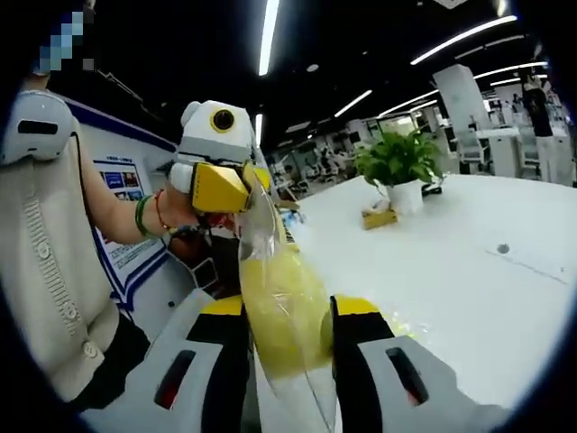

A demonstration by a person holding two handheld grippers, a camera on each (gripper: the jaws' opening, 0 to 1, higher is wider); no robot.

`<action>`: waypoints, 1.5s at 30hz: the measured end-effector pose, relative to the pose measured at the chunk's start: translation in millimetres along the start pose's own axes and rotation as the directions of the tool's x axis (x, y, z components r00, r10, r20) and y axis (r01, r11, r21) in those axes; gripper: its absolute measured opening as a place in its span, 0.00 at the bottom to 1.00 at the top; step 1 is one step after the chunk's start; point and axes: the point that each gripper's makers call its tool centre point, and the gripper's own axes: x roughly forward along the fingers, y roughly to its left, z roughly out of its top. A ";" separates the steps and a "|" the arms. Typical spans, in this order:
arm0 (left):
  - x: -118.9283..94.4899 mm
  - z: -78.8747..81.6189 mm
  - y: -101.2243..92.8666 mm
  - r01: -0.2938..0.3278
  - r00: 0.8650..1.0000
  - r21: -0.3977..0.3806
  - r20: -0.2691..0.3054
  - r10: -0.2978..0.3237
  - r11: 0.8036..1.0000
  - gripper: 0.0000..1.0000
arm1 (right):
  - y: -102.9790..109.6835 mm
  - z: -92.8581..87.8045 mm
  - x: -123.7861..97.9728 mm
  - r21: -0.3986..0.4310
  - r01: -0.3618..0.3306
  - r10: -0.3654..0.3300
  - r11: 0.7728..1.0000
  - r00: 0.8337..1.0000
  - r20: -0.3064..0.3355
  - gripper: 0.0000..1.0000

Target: Compare the silicone blocks by pressing each to a similar depth, holding the contact briefly, and releasing to observe deformation and rebound differences across the visible hardness samples.

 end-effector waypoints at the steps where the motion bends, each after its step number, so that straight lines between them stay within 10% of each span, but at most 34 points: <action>1: -0.7 0.4 -0.8 0.005 1.000 -0.004 0.001 -0.005 1.000 0.00 | 1.4 0.8 0.0 -0.004 -0.002 0.001 1.000 1.000 -0.004 0.27; 13: -6.7 2.6 -10.0 0.009 1.000 0.076 0.009 -0.010 0.997 0.00 | 6.0 1.7 -8.2 -0.037 0.020 -0.025 0.999 0.990 -0.138 0.16; 24: -10.8 -0.8 -23.9 0.012 1.000 0.149 -0.004 -0.012 0.989 0.00 | 10.8 4.0 -12.2 -0.177 0.044 -0.070 0.983 0.987 -0.142 0.10; 45: -14.1 -3.5 -41.0 -0.008 1.000 0.298 -0.007 0.010 0.955 0.00 | 23.4 2.4 -22.3 -0.195 0.055 -0.088 0.979 0.982 -0.166 0.09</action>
